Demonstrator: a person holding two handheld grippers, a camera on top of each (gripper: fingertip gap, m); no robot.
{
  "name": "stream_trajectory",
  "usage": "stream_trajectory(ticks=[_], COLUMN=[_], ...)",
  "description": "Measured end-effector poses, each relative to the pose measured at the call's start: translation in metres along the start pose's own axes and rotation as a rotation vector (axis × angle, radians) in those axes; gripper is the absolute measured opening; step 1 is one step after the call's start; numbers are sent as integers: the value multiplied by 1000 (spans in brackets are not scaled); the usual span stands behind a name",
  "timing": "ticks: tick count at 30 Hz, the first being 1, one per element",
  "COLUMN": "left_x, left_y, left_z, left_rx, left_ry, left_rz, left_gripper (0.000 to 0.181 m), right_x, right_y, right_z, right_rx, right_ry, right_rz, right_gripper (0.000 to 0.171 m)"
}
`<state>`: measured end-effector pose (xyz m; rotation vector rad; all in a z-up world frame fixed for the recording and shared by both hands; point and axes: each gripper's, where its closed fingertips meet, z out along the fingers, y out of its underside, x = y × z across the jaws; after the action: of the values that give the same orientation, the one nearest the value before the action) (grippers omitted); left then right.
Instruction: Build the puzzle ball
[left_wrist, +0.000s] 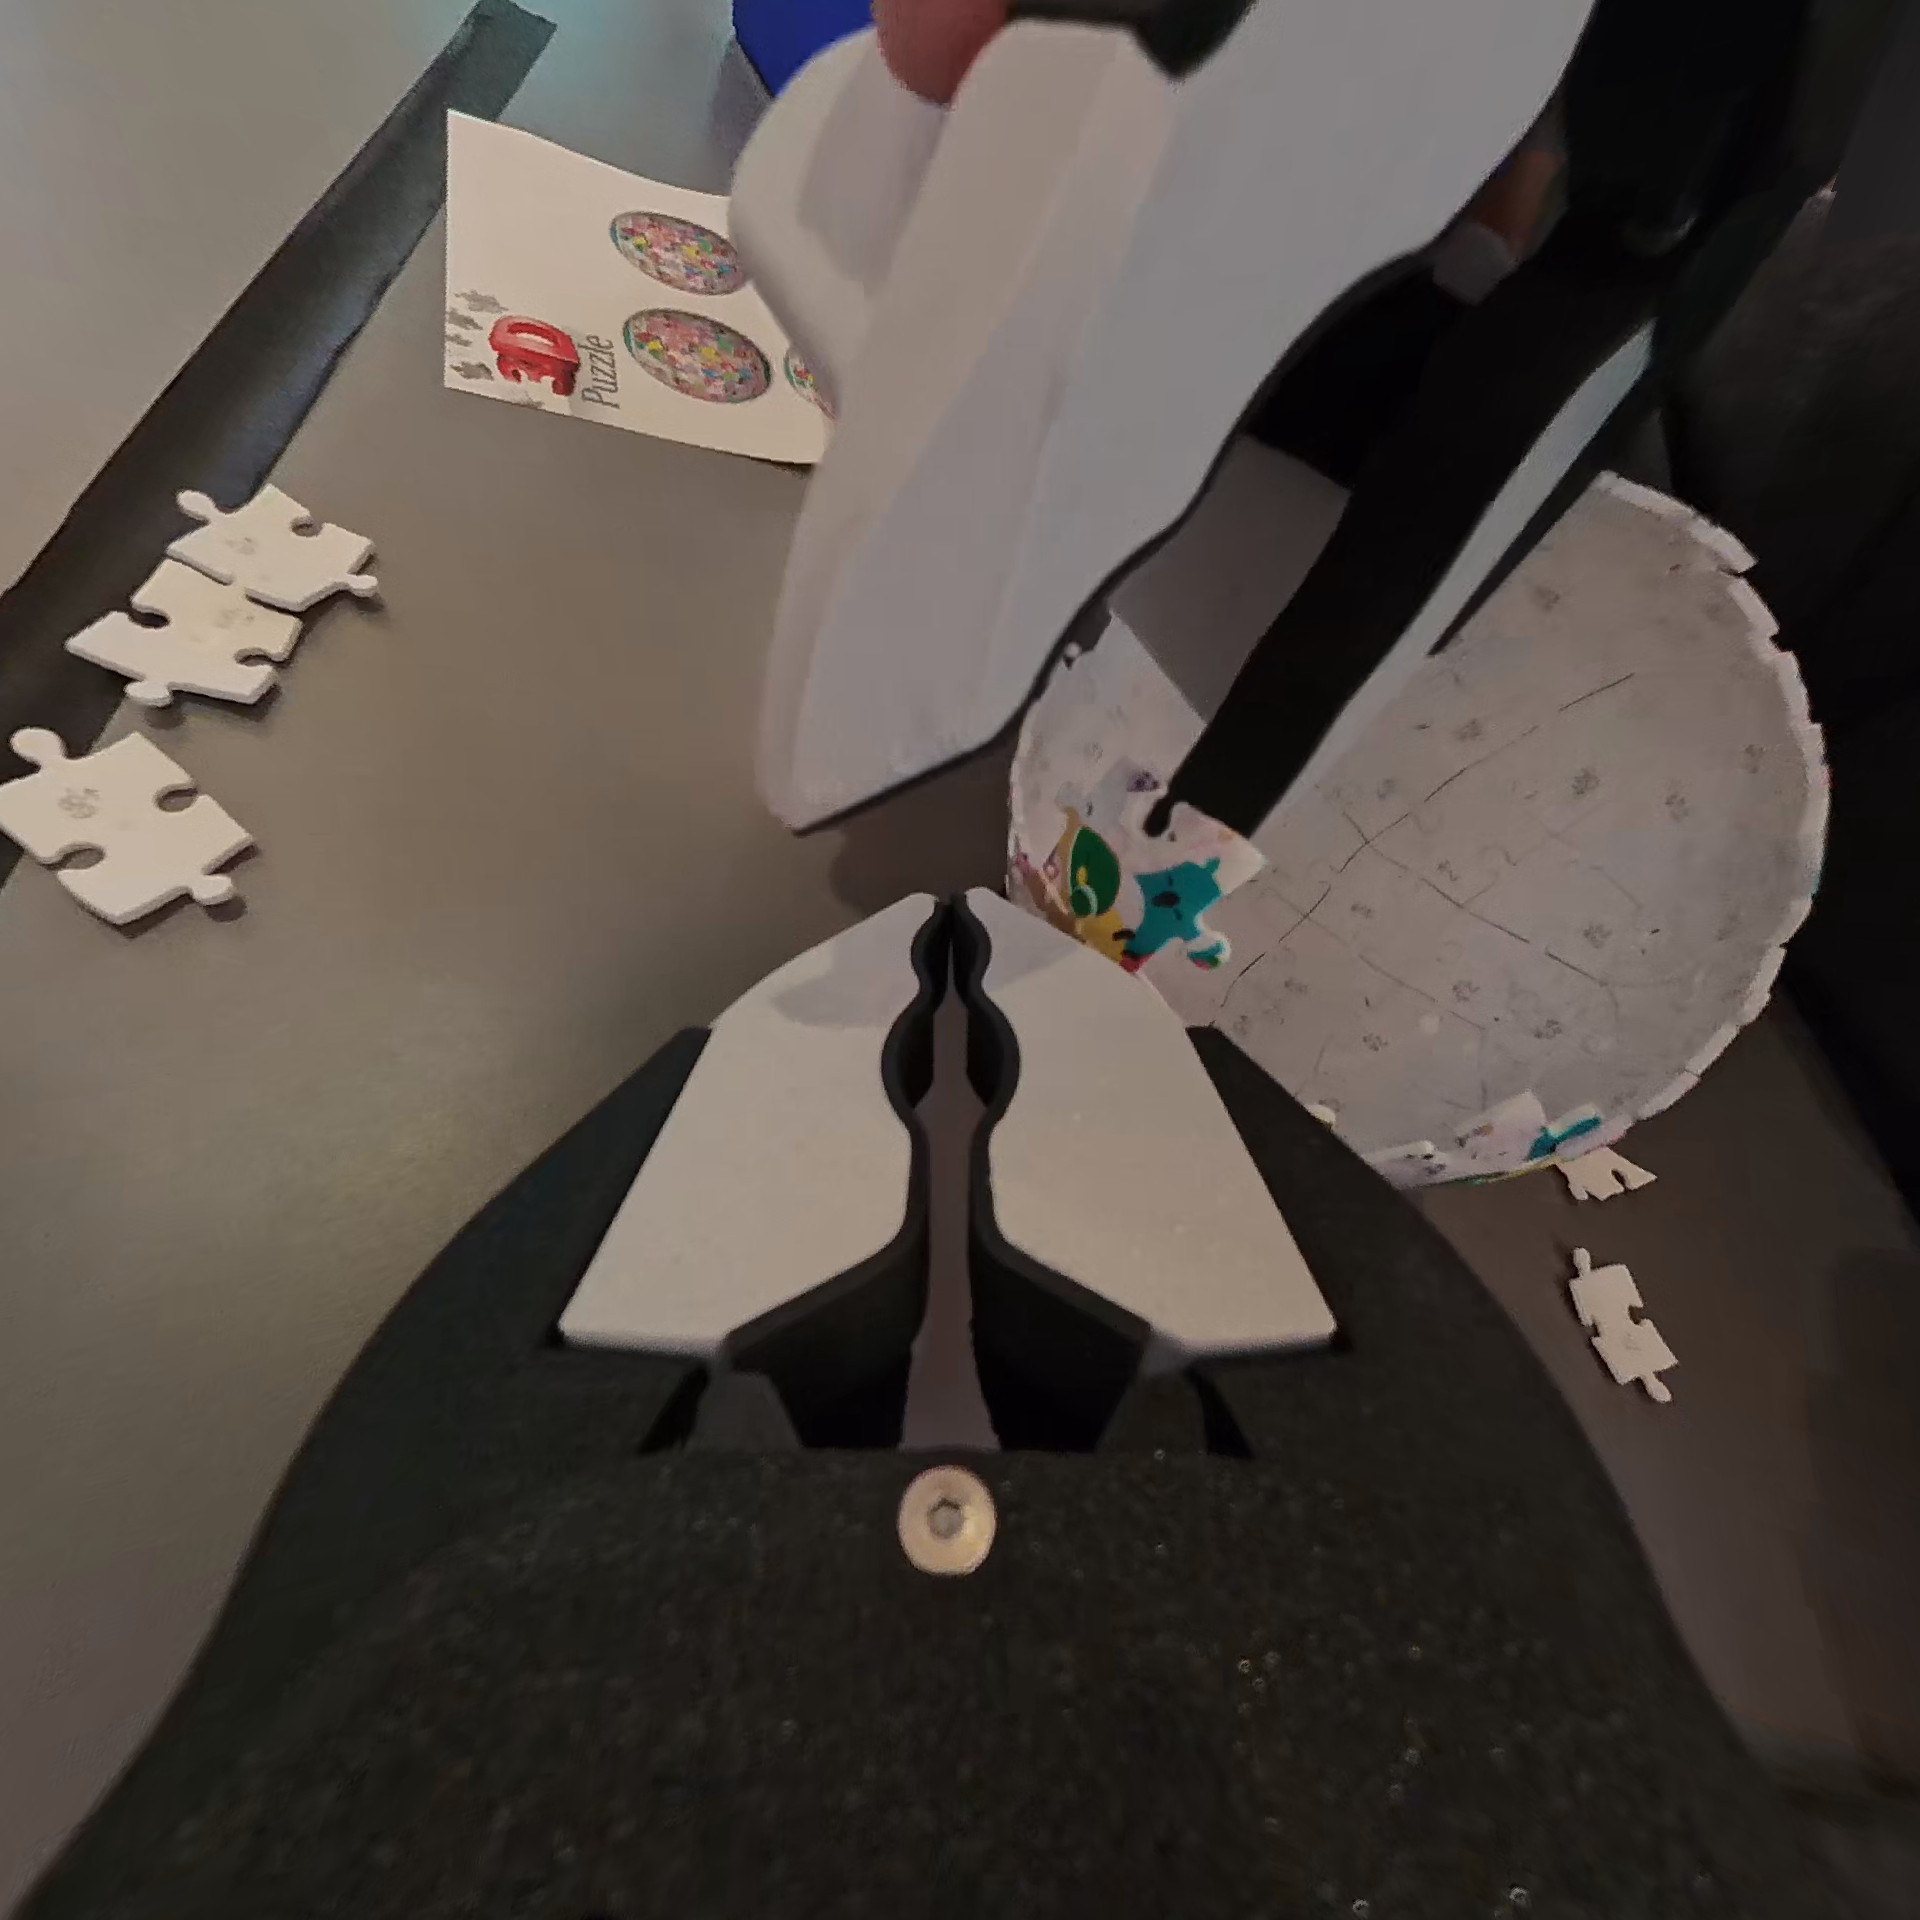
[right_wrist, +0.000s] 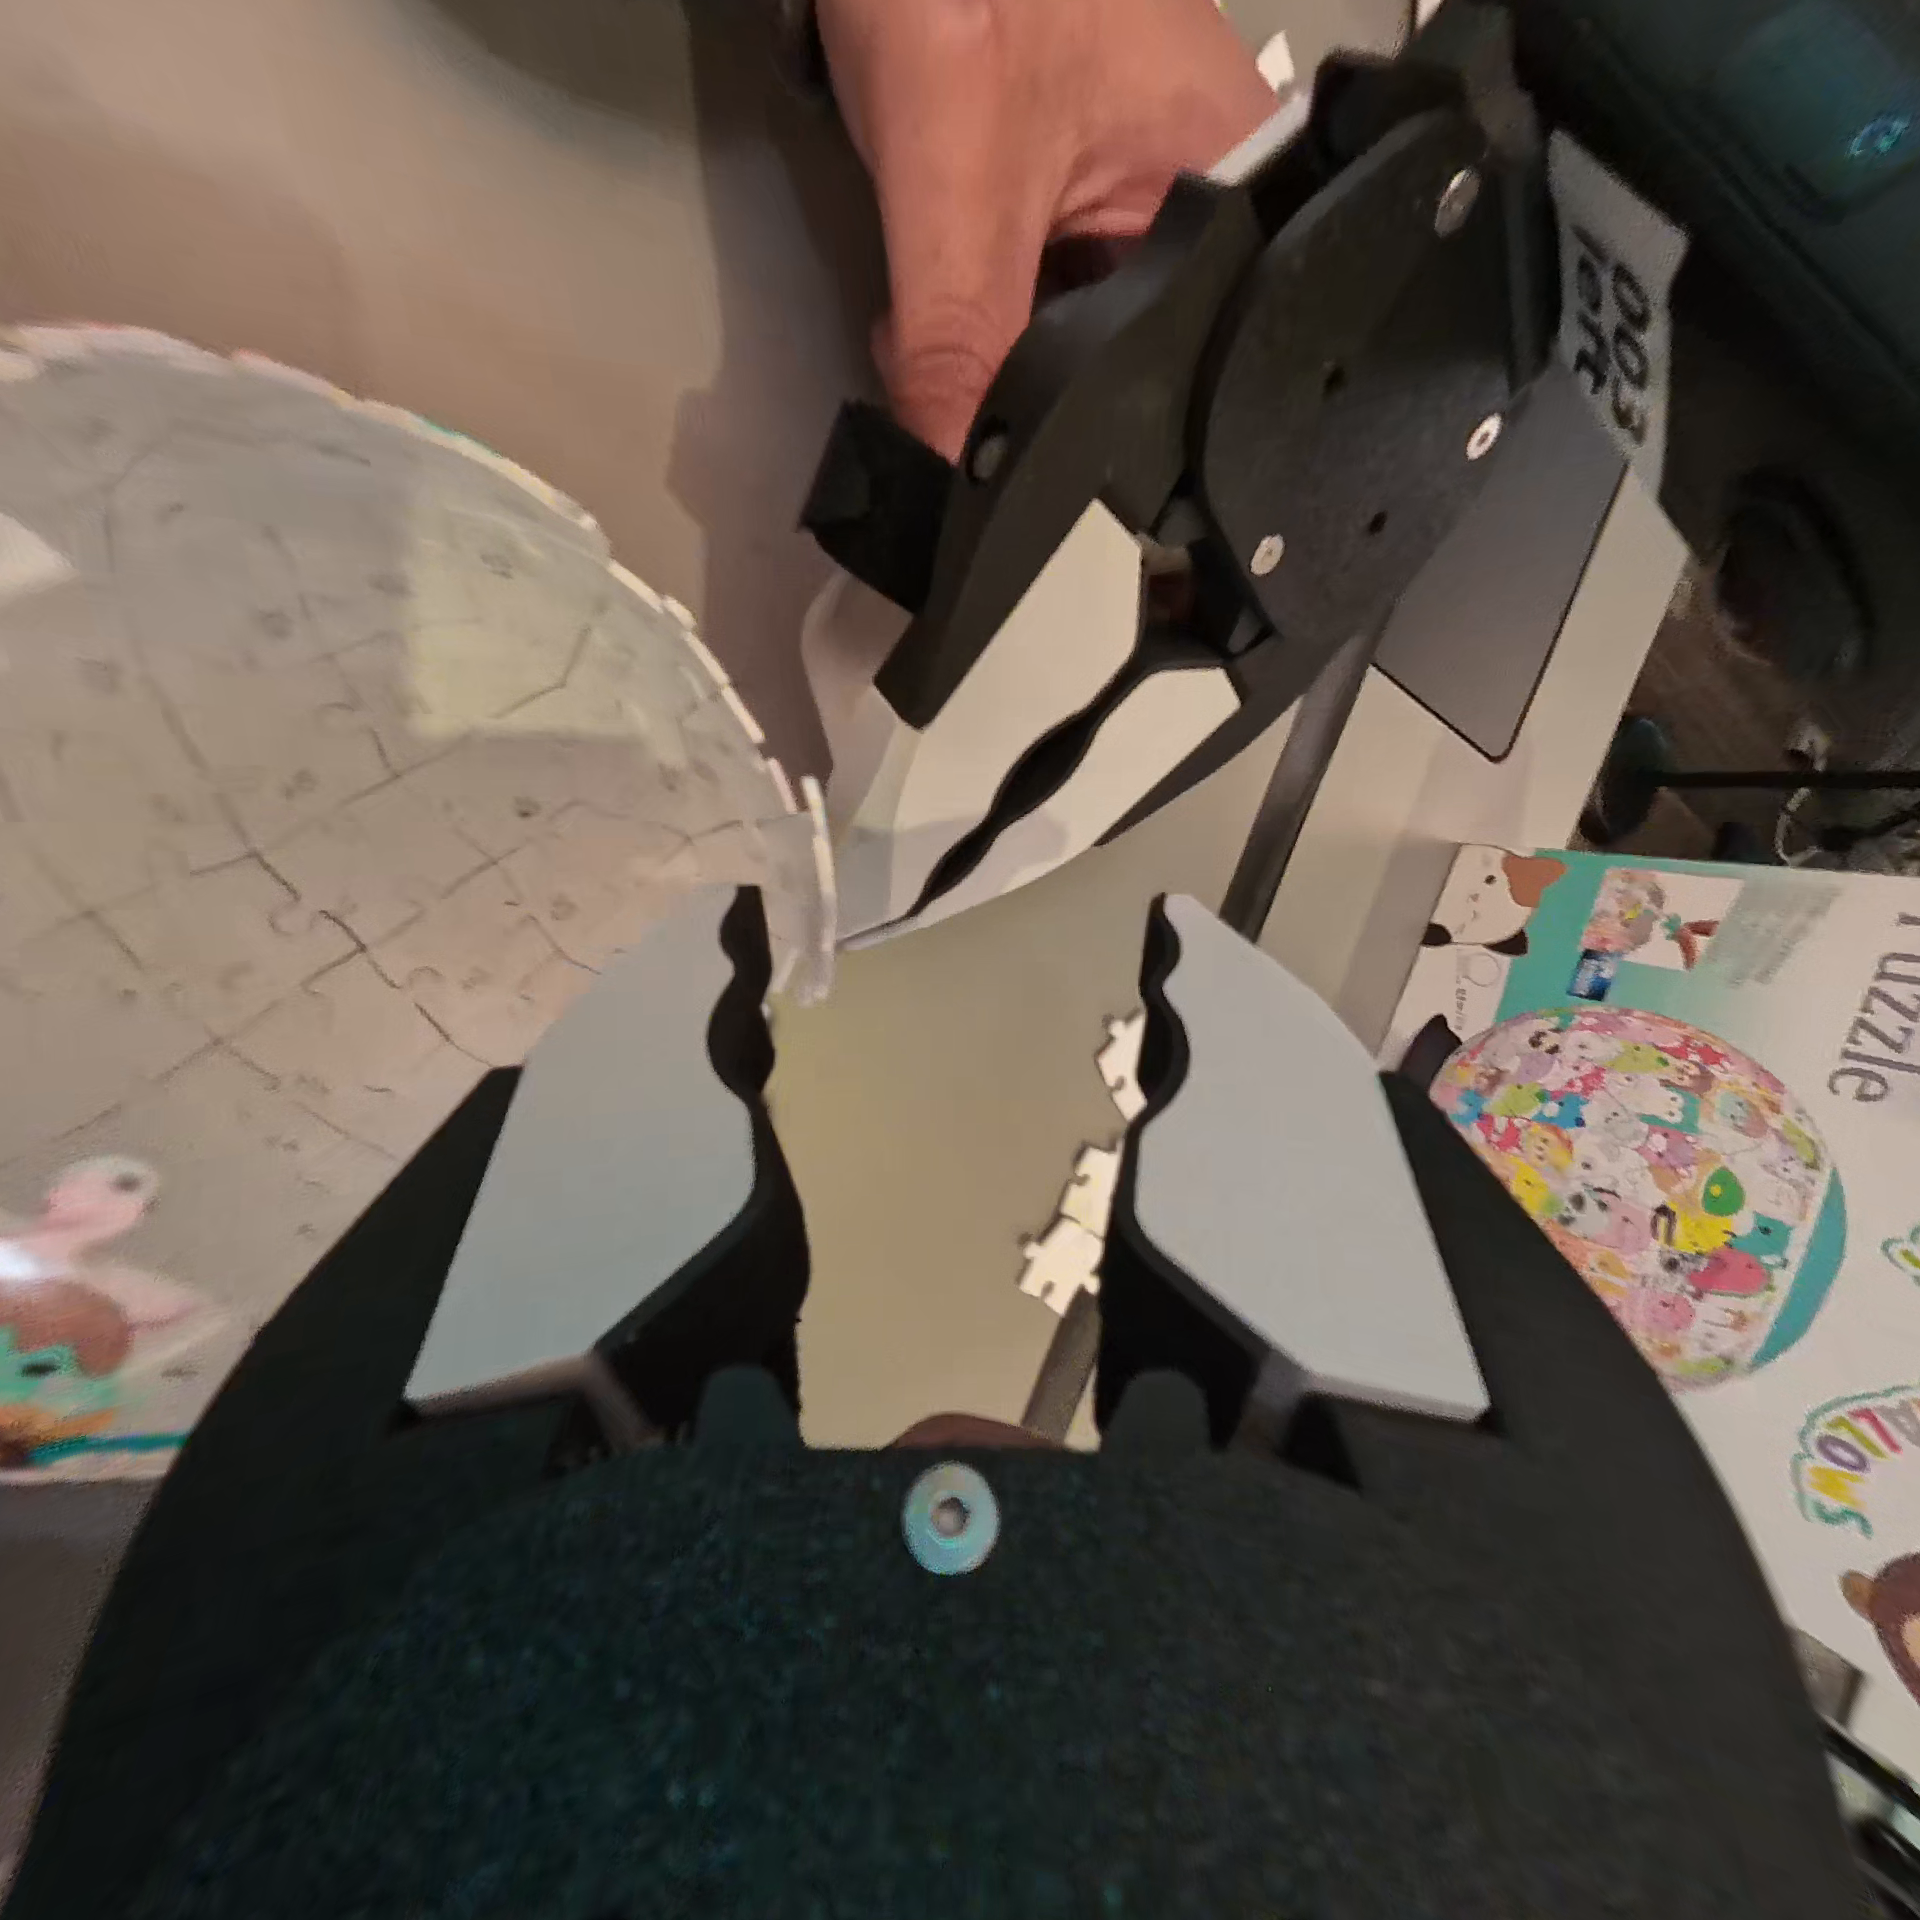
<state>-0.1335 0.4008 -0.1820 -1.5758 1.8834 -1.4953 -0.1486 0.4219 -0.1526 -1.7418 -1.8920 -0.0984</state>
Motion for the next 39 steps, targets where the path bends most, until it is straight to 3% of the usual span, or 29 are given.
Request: stream_trajectory(ticks=[39], left_x=[0], left_y=[2], left_z=[2], left_rx=[-15], left_ry=[-1], left_rz=[-1], left_gripper=[0], right_x=[9], right_y=[4], right_z=[3], right_rx=[15], right_ry=[28], right_rz=[29], right_gripper=[73])
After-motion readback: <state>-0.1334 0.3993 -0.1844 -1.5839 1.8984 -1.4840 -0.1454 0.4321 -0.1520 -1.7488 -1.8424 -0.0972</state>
